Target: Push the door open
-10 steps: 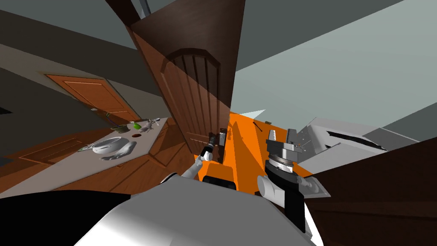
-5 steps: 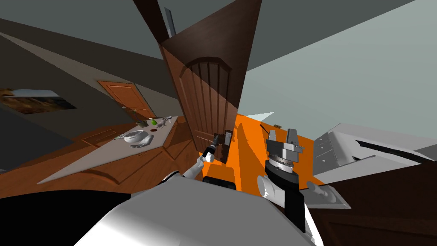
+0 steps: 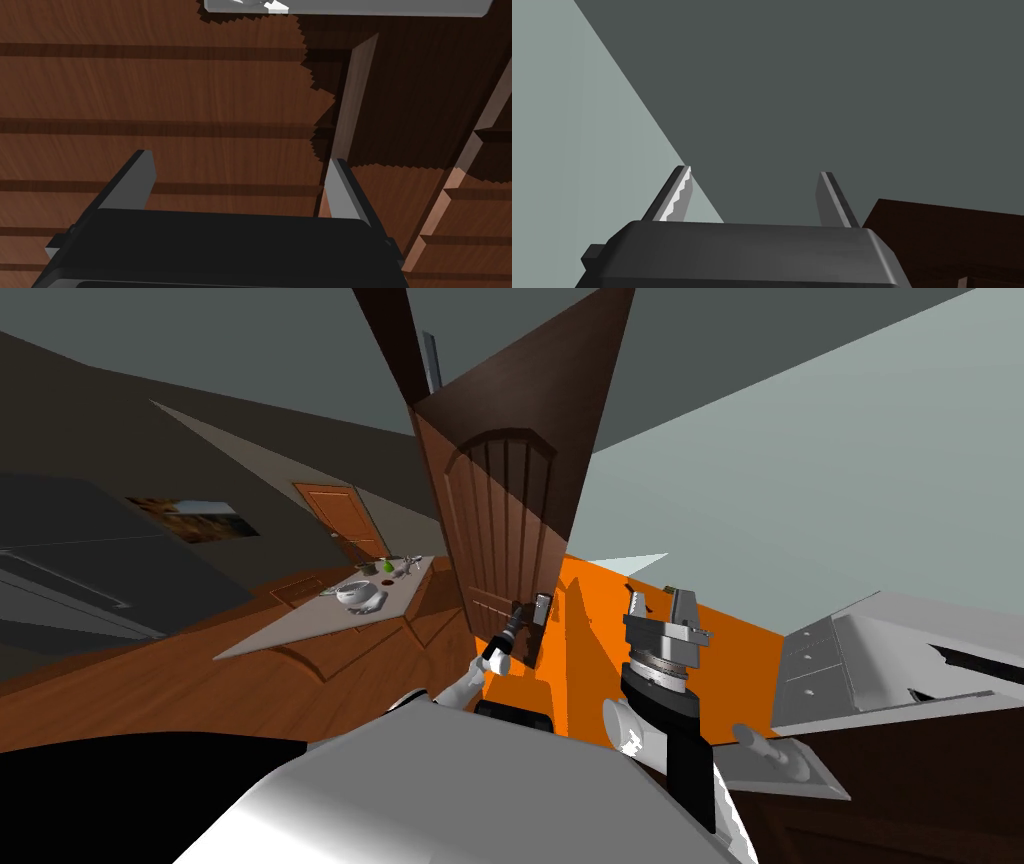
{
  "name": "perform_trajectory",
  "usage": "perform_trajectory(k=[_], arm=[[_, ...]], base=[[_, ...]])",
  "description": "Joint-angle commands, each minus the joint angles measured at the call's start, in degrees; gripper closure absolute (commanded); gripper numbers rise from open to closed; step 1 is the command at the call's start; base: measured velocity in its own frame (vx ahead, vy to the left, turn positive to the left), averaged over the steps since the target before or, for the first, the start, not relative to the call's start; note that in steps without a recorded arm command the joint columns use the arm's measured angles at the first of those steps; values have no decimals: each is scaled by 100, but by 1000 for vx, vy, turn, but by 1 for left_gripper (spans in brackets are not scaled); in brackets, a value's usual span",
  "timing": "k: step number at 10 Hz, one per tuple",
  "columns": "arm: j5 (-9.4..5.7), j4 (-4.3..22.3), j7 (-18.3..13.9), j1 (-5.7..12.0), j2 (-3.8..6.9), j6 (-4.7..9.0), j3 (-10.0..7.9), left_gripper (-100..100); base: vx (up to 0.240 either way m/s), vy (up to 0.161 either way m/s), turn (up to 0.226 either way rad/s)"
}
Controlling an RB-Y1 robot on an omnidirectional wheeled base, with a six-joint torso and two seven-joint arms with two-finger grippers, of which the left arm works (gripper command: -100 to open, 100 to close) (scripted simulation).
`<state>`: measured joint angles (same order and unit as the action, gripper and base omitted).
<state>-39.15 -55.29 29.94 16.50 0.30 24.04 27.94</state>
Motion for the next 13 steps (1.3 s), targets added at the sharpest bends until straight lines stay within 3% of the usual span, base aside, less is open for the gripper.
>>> perform_trajectory(k=[1,3,4,9,11,13], arm=[[-43,-57,1,-14,-74,-37,126,-100],[-69,-63,-5,-9,-142,-44,217,-100],[-65,-43,-1,12,-128,-50,180,-100],[-5,28,21,25,135,1,139,-100],[27,65,35,33,92,27,112,-100],[56,99,47,40,-50,50,88,-100]], base=[[-135,-119,110],[-139,-152,72],[-1,-7,1],[166,54,-6],[208,-106,-17],[141,-151,-19]])
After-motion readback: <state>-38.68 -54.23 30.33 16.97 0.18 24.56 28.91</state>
